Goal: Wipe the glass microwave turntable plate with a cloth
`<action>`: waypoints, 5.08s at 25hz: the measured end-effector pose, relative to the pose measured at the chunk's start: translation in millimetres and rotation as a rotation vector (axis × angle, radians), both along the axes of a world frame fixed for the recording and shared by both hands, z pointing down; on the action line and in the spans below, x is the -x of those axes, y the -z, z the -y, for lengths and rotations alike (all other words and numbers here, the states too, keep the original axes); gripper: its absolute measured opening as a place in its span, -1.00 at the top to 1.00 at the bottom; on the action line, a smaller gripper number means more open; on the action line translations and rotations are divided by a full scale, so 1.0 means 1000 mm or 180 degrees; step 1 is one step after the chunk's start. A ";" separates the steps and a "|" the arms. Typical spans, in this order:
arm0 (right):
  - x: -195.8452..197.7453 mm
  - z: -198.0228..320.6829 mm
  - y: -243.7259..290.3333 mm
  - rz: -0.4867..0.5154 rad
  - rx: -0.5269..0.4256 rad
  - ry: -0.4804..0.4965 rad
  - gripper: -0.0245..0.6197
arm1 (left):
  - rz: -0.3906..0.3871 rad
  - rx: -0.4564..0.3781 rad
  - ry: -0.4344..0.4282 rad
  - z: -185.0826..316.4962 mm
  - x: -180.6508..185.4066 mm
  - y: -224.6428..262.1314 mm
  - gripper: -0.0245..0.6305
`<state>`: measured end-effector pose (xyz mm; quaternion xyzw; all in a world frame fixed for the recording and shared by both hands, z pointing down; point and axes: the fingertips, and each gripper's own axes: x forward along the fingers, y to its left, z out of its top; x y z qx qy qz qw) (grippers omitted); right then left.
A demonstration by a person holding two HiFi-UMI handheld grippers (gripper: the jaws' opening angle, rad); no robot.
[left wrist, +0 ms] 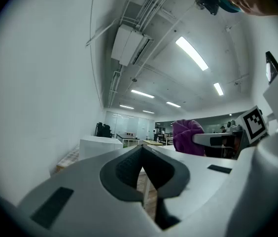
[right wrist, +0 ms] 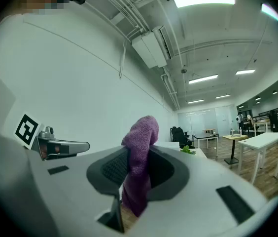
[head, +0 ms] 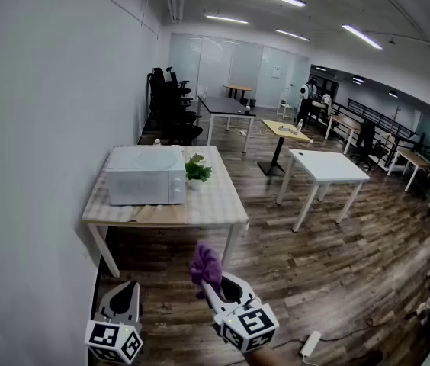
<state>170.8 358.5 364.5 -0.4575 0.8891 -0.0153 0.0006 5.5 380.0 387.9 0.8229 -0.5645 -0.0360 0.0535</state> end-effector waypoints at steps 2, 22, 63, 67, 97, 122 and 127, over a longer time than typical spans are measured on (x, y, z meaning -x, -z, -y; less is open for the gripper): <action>0.001 -0.002 0.005 0.0005 0.0000 -0.0043 0.63 | 0.0007 0.0007 0.0002 -0.003 0.002 0.005 0.90; 0.041 -0.009 0.010 0.0076 -0.0073 0.0005 0.62 | -0.0009 -0.0024 -0.0021 -0.009 0.036 0.009 0.90; 0.072 0.229 -0.008 0.0121 0.0019 0.0341 0.62 | 0.0221 -0.0042 0.0288 0.222 0.064 -0.004 0.90; 0.054 0.261 -0.010 0.0161 0.0062 0.0397 0.62 | 0.0165 0.0106 0.0291 0.256 0.046 -0.010 0.90; 0.042 0.406 -0.019 0.0187 0.0093 0.0369 0.62 | 0.0011 0.0142 0.0163 0.409 0.039 -0.019 0.90; 0.135 0.594 -0.029 -0.0082 0.0115 -0.0094 0.61 | 0.0067 -0.0237 -0.0612 0.577 0.133 -0.017 0.90; 0.138 0.621 -0.028 -0.0197 0.0159 -0.0193 0.61 | 0.0160 -0.0107 -0.0688 0.604 0.149 -0.027 0.90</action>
